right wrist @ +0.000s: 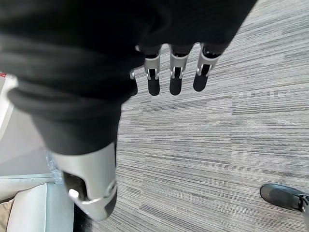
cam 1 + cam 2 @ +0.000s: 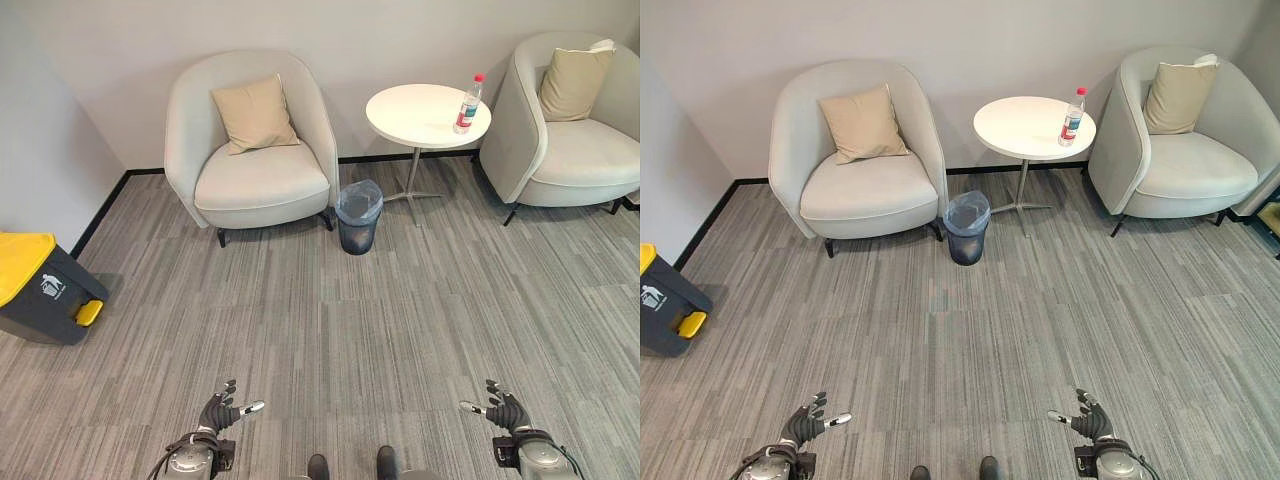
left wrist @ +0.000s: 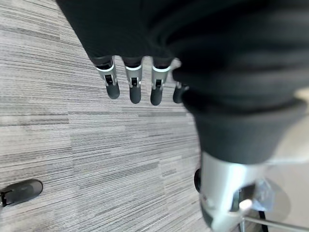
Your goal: Gather garbage on tea table into small bin, then transfer packed bag to large trash can.
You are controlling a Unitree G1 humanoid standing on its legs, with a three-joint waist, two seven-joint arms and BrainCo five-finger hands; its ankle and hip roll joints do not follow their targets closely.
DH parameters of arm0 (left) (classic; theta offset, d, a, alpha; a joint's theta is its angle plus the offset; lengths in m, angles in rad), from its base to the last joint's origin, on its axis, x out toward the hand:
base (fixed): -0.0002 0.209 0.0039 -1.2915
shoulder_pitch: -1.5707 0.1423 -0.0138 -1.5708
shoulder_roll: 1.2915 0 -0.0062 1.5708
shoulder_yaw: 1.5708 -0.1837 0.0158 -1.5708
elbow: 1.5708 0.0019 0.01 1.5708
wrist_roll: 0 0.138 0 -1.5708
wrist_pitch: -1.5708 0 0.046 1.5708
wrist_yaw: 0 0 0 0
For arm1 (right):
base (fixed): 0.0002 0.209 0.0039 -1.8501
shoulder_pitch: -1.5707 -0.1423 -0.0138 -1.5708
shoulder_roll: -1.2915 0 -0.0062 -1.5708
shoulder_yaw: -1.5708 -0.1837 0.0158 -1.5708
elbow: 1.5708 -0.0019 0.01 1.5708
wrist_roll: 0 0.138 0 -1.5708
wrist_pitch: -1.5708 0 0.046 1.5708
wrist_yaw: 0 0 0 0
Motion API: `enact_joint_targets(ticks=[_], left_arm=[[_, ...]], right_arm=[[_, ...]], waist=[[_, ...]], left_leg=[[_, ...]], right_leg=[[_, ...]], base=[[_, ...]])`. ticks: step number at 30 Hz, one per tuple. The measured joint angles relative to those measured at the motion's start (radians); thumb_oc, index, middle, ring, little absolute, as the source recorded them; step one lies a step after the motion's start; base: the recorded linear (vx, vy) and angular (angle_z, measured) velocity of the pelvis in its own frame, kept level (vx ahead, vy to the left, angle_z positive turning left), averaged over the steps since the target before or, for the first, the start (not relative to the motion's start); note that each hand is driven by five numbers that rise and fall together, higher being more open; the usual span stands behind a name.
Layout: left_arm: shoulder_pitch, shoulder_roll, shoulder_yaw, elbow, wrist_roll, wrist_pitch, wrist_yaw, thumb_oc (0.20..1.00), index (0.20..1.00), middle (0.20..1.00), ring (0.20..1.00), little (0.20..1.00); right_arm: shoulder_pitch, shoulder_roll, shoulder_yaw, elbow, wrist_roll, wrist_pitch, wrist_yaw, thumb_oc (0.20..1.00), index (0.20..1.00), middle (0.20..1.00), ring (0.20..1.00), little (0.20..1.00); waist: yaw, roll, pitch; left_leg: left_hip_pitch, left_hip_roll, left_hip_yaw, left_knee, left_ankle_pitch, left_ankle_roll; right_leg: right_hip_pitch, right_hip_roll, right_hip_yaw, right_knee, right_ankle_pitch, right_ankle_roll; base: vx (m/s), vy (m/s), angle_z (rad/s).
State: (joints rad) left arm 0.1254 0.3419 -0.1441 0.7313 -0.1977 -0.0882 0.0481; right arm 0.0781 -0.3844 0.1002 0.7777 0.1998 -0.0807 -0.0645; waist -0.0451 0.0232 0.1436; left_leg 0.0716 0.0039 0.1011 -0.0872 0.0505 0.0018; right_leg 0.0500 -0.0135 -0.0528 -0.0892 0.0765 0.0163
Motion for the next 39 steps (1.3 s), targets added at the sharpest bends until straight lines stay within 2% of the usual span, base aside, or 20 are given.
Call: enact_joint_targets(ticks=[18,24,26,28,29,31,33,35,38,39], left_arm=[[-0.014,0.002,0.000,-0.027,-0.021,0.006,0.002,1.000,1.000,1.000,1.000,1.000],[-0.028,0.008,-0.003,-0.029,-0.021,0.006,0.012,1.000,1.000,1.000,1.000,1.000],[-0.050,0.013,-0.004,-0.030,-0.021,0.006,0.014,1.000,1.000,1.000,1.000,1.000],[-0.061,0.025,-0.003,-0.032,-0.021,0.006,0.020,1.000,1.000,1.000,1.000,1.000],[-0.064,0.027,0.002,-0.032,-0.021,0.006,0.026,1.000,1.000,1.000,1.000,1.000],[-0.068,0.023,0.005,-0.030,-0.021,0.006,0.031,1.000,1.000,1.000,1.000,1.000],[-0.082,0.015,0.013,-0.010,-0.021,0.006,0.032,1.000,1.000,1.000,1.000,1.000],[-0.098,0.011,0.013,0.018,-0.022,0.005,0.034,1.000,1.000,1.000,1.000,1.000],[-0.067,0.002,0.016,0.003,-0.021,0.003,0.036,1.000,1.000,1.000,1.000,1.000],[-0.056,-0.007,0.017,0.001,-0.021,0.002,0.036,1.000,1.000,1.000,1.000,1.000]], right_arm=[[-0.025,0.018,-0.004,0.002,0.079,0.003,-0.021,1.000,1.000,1.000,1.000,1.000],[-0.058,0.033,-0.002,0.008,0.097,0.008,-0.023,1.000,1.000,1.000,1.000,1.000],[-0.067,0.033,-0.001,0.015,0.097,0.016,-0.023,1.000,1.000,1.000,1.000,1.000],[-0.096,0.033,0.000,0.021,0.096,0.023,-0.023,1.000,1.000,1.000,1.000,1.000],[-0.107,0.034,0.001,0.020,0.096,0.024,-0.023,1.000,1.000,1.000,1.000,1.000],[-0.115,0.033,0.008,0.016,0.096,0.024,-0.022,1.000,1.000,1.000,1.000,1.000],[-0.118,0.035,0.011,0.000,0.095,0.025,-0.023,1.000,1.000,1.000,1.000,1.000],[-0.116,0.035,0.009,0.007,0.093,0.028,-0.025,1.000,1.000,1.000,1.000,1.000],[-0.058,0.037,0.009,0.014,0.093,0.030,-0.028,1.000,1.000,1.000,1.000,1.000],[-0.055,0.031,0.007,0.027,0.093,0.029,-0.031,1.000,1.000,1.000,1.000,1.000]], waist=[[0.001,-0.006,-0.001],[0.004,-0.033,0.013],[0.002,-0.035,0.022],[0.003,-0.032,0.043],[0.005,-0.030,0.055],[0.005,-0.031,0.074],[-0.002,-0.026,0.093],[-0.002,-0.034,0.100],[-0.006,-0.050,0.093],[-0.008,-0.028,0.087]], left_leg=[[-0.020,-0.010,0.022,0.007,0.000,0.015],[-0.061,-0.023,0.052,0.007,0.000,0.026],[-0.071,-0.024,0.066,0.007,-0.002,0.031],[-0.067,-0.020,0.094,0.007,-0.007,0.038],[-0.058,-0.018,0.117,0.007,-0.009,0.045],[-0.031,-0.028,0.149,0.007,-0.036,0.059],[-0.025,-0.030,0.154,0.007,-0.052,0.050],[-0.012,-0.032,0.156,0.007,-0.064,0.035],[0.061,-0.028,0.105,0.000,-0.104,-0.009],[0.082,0.005,0.085,0.001,-0.120,-0.021]], right_leg=[[-0.031,-0.007,0.027,0.001,0.013,0.021],[-0.089,-0.014,0.062,0.009,0.034,0.032],[-0.133,-0.015,0.074,0.071,0.029,0.039],[-0.195,-0.015,0.077,0.177,0.002,0.073],[-0.235,-0.024,0.056,0.249,-0.027,0.102],[-0.276,-0.078,-0.023,0.311,-0.068,0.113],[-0.366,-0.136,-0.061,0.260,-0.069,0.117],[-0.386,-0.174,-0.143,0.160,-0.058,0.130],[-0.338,-0.185,-0.129,0.164,-0.034,0.107],[-0.327,-0.163,-0.145,0.191,-0.008,0.101]], base=[[0.02,0.045,-0.04],[0.01,0.079,-0.18],[0.06,0.070,-0.23],[0.11,0.022,-0.44],[0.13,-0.027,-0.47],[0.18,-0.079,-0.46],[0.31,-0.176,-0.30],[0.27,-0.175,-0.01],[0.31,-0.224,0.43],[0.41,-0.420,0.60]])
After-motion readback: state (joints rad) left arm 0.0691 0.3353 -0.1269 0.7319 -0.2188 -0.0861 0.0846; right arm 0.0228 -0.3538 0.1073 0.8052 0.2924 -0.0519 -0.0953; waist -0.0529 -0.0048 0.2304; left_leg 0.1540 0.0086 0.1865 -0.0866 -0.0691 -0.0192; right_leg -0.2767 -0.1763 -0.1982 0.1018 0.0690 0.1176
